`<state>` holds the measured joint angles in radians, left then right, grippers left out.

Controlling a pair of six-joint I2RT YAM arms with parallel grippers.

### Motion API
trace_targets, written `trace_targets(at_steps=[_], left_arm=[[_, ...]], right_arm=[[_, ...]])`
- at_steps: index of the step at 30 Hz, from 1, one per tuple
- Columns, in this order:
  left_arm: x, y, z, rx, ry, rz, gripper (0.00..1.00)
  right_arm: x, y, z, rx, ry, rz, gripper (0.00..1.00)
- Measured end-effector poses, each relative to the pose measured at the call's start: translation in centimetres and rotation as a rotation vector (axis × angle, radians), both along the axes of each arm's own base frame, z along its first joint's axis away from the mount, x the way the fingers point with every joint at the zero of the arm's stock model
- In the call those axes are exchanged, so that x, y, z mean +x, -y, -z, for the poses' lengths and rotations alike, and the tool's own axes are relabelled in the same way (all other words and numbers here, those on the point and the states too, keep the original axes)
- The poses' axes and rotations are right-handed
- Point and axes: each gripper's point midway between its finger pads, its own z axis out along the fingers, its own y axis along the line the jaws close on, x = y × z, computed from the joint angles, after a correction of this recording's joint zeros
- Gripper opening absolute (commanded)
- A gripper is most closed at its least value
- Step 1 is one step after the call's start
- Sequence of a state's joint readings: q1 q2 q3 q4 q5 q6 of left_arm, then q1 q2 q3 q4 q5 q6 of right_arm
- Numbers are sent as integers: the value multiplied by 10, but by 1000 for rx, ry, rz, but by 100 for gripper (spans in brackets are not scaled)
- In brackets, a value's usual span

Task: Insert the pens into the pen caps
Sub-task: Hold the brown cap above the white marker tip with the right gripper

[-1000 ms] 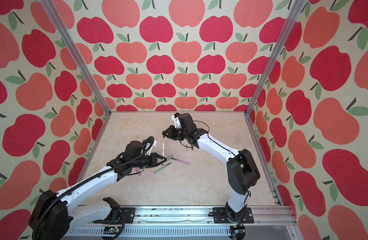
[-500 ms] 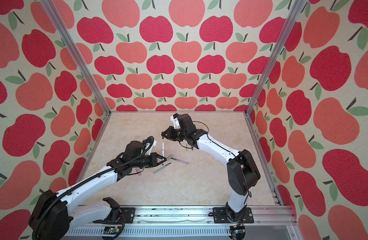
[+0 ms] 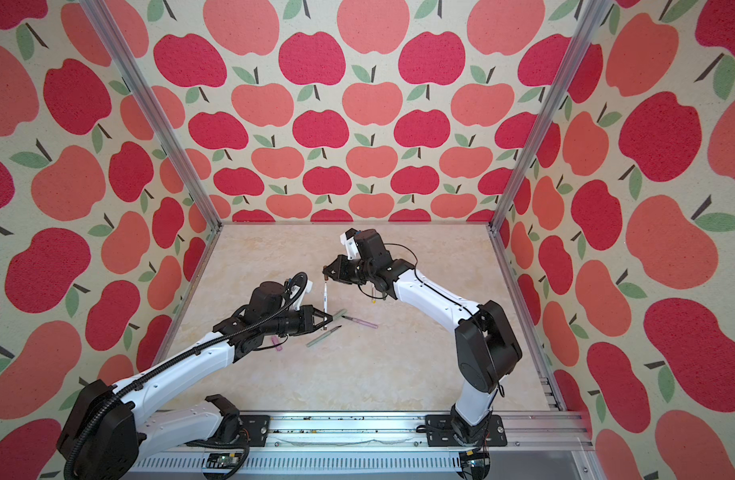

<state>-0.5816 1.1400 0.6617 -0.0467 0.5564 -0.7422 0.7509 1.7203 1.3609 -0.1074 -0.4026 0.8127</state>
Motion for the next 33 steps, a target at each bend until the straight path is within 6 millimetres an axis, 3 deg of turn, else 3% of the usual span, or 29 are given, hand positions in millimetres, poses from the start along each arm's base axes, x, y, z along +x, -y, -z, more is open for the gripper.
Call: trace_targets(at_steps=[33], left_arm=[[0,0,-1,0,0,0,0]], right_arm=[[-4,-1,4,-11,4,-13,7]])
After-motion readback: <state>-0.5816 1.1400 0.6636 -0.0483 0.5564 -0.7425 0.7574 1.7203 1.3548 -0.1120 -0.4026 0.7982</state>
